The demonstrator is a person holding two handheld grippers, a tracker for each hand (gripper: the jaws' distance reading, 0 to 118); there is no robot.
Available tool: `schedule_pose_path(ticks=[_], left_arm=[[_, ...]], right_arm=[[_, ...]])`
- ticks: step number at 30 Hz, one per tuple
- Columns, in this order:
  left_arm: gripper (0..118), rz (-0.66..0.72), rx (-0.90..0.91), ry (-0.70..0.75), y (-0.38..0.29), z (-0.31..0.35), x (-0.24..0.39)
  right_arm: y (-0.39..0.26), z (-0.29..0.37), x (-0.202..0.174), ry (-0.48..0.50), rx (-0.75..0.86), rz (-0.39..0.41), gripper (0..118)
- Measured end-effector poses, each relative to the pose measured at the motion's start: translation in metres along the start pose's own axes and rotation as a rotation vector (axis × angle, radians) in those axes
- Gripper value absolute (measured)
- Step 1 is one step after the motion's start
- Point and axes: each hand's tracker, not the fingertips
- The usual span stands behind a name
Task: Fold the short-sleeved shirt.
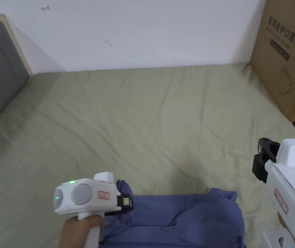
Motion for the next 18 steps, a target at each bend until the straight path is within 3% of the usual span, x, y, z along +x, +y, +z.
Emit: schedule_pose_path(ticks=[6,8,9,11,13,18], left_arm=[[12,-0.054,-0.117,0.060,-0.017,-0.064,0.030],[26,-0.080,-0.117,0.057,-0.021,-0.071,0.035],[40,-0.086,-0.118,0.048,-0.022,-0.070,0.037],[78,-0.077,-0.092,0.012,-0.022,-0.064,0.040],[101,-0.076,-0.072,-0.003,-0.021,-0.052,0.043],[102,-0.071,0.074,-0.003,-0.010,-0.005,0.028]], right_arm=[[-0.006,0.003,0.013,-0.021,-0.020,-0.009,0],[-0.007,0.003,0.015,-0.027,-0.026,-0.012,0],[-0.008,0.003,0.015,-0.028,-0.028,-0.012,0],[-0.008,0.003,0.015,-0.030,-0.030,-0.011,0],[-0.007,0.003,0.015,-0.030,-0.032,-0.013,0],[-0.003,0.002,0.014,-0.023,-0.024,-0.019,0]])
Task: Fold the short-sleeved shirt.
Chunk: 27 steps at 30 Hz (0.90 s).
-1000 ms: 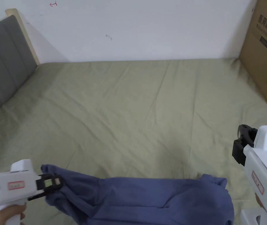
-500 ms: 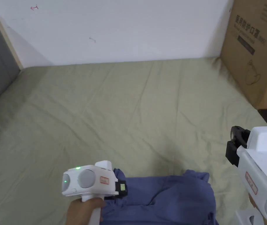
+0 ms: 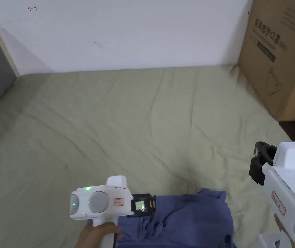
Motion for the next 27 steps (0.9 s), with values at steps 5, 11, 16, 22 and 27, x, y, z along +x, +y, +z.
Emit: schedule_pose_path(ticks=[5,11,16,22,27], left_arm=[[101,-0.025,0.139,0.155,0.004,0.035,-0.031],[35,-0.059,0.209,0.250,-0.009,0.028,-0.057],[1,-0.102,0.181,0.196,-0.028,0.004,-0.056],[0,-0.136,0.126,0.117,-0.050,-0.029,-0.023],[0,-0.205,0.034,0.084,-0.065,-0.067,0.010]], right_arm=[[0.005,0.000,-0.003,0.008,0.011,0.001,0],[0.005,0.000,-0.005,0.017,0.002,-0.002,0],[0.003,0.002,-0.004,0.014,-0.006,-0.012,0],[-0.001,0.003,0.000,0.006,-0.021,-0.013,0],[-0.001,0.004,0.005,-0.001,-0.025,-0.009,0]])
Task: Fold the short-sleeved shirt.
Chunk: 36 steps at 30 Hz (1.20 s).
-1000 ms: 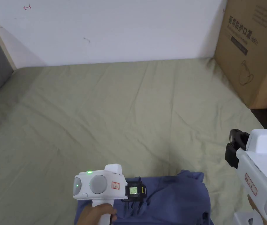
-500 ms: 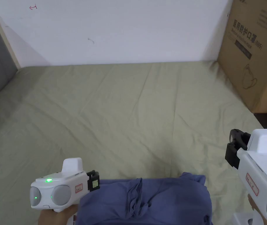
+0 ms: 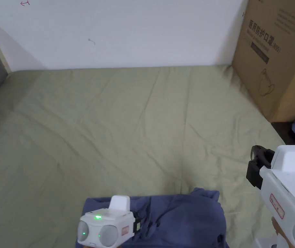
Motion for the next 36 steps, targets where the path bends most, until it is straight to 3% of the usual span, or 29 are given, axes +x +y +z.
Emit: schedule_pose_path(ticks=[8,11,20,21,22,24,25,26,28,33,34,36], left_arm=[[0,-0.027,-0.025,0.010,0.001,-0.010,0.018],[0,0.052,0.039,-0.052,0.009,0.011,0.009],[4,0.196,0.096,-0.188,0.043,0.090,-0.084],[8,0.208,0.091,-0.189,0.043,0.093,-0.097],[21,0.234,0.092,-0.193,0.043,0.096,-0.110],[55,0.276,0.067,-0.172,0.040,0.095,-0.133],[80,0.301,0.049,-0.145,0.037,0.092,-0.144],[94,0.316,0.031,-0.126,0.035,0.088,-0.152],[107,0.352,0.025,-0.121,0.027,0.081,-0.168],[105,0.482,-0.058,-0.240,0.007,0.055,-0.198],[95,0.476,-0.057,-0.231,0.004,0.051,-0.200],[63,0.470,-0.046,-0.213,-0.004,0.043,-0.198]], right_arm=[[0.003,0.006,0.000,-0.014,-0.002,0.006,0],[0.003,0.004,0.000,-0.010,-0.005,0.004,0],[0.008,-0.002,-0.013,0.021,0.006,0.021,0],[0.009,-0.003,-0.015,0.025,0.006,0.021,0],[0.009,-0.003,-0.016,0.028,0.006,0.021,0],[0.009,-0.005,-0.020,0.035,0.006,0.024,0],[0.009,-0.006,-0.021,0.038,0.004,0.028,0],[0.010,-0.004,-0.024,0.040,0.004,0.030,0],[0.010,-0.005,-0.028,0.045,0.000,0.032,0],[0.007,-0.008,-0.030,0.052,-0.014,0.042,0],[0.007,-0.007,-0.031,0.052,-0.017,0.044,0],[0.007,-0.006,-0.031,0.051,-0.016,0.047,0]])
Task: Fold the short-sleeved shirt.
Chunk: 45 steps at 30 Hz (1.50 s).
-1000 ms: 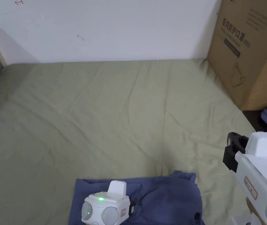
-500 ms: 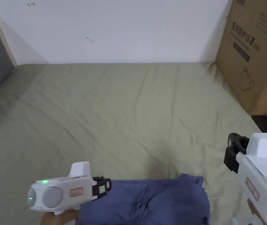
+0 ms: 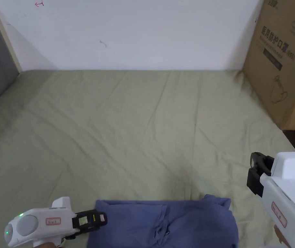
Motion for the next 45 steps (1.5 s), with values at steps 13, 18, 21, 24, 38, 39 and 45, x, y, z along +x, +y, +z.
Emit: schedule_pose_path(ticks=[13,18,21,24,38,39,45], left_arm=[[14,-0.059,-0.003,0.028,-0.010,-0.016,0.020],[11,-0.080,0.033,0.048,-0.002,0.011,0.028],[11,-0.083,0.065,0.062,0.007,0.034,0.022],[11,-0.107,0.097,0.125,0.016,0.062,0.014],[11,-0.318,0.093,0.239,0.024,0.105,0.123],[11,-0.336,0.069,0.230,0.022,0.097,0.139],[11,-0.436,-0.074,0.146,0.006,0.032,0.196]], right_arm=[[-0.008,-0.007,0.016,-0.026,-0.021,-0.014,0],[-0.005,-0.008,0.017,-0.027,-0.012,-0.016,0],[-0.004,-0.009,0.016,-0.022,-0.004,-0.021,0],[-0.002,-0.009,0.015,-0.016,0.001,-0.021,0],[0.003,-0.006,0.006,0.021,0.018,-0.020,0],[0.004,-0.004,0.006,0.019,0.017,-0.019,0],[0.000,0.001,0.015,0.008,0.016,-0.026,0]])
